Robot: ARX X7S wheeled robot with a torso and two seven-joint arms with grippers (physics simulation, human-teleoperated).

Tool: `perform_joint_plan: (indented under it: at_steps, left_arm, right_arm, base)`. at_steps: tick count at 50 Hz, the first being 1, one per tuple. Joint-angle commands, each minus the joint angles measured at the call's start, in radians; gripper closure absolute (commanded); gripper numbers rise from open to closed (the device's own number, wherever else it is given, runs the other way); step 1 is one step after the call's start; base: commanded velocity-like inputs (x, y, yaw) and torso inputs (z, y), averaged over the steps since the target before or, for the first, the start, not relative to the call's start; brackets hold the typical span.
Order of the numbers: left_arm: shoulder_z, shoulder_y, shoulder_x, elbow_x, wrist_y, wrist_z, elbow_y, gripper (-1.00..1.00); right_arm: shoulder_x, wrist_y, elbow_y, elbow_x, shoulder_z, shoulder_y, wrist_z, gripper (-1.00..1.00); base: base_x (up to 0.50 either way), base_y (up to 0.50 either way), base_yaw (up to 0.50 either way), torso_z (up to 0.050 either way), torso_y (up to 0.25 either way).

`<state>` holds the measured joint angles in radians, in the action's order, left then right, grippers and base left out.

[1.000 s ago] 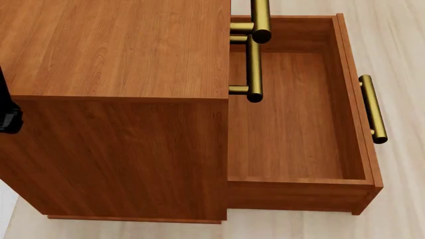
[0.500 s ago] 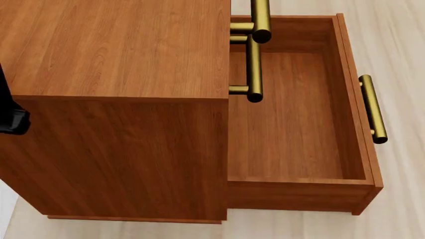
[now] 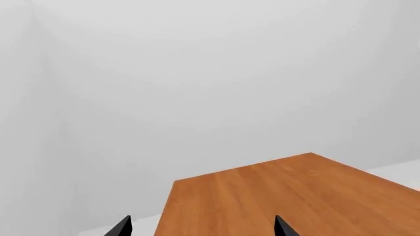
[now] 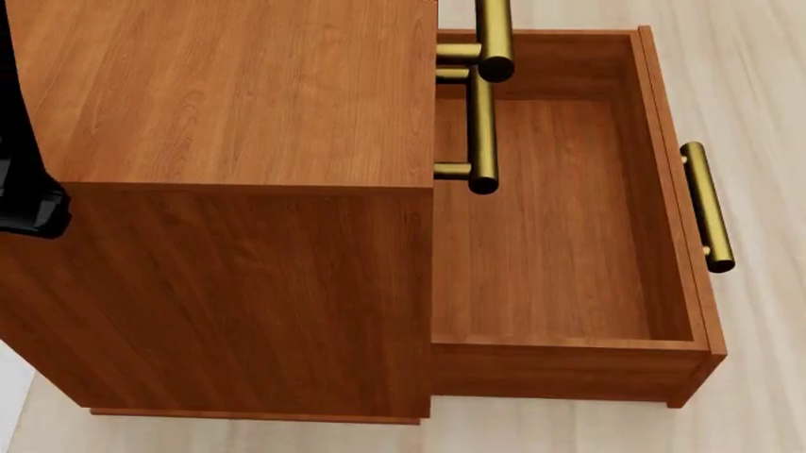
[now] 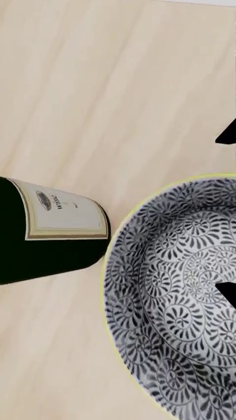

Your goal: Put the bowl in the bottom drawer of the cabinet.

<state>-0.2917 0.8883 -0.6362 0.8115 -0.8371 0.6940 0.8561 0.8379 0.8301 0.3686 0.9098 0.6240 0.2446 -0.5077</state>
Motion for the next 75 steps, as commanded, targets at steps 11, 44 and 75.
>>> perform_joint_plan:
  at_steps: [11, 44, 75]
  left_arm:
    - [-0.008, 0.001, 0.016, -0.026, -0.005, -0.069, -0.071, -1.0]
    - [-0.008, 0.003, 0.016, -0.019, 0.009, -0.067, -0.072, -1.0]
    - [0.0, 0.008, 0.015, 0.004, 0.011, -0.055, -0.058, -1.0]
  right_arm:
    - [-0.012, 0.003, 0.0, -0.002, 0.026, -0.031, -0.013, 1.0]
    - [0.021, 0.067, -0.141, 0.061, 0.112, -0.098, -0.031, 1.0]
    - [0.064, 0.161, -0.364, 0.179, 0.228, -0.121, -0.074, 1.0]
  base:
    - [0.01, 0.0, -0.01, 0.0, -0.005]
    - [0.01, 0.0, -0.01, 0.0, -0.006]
    - [0.01, 0.0, -0.01, 0.0, -0.006]
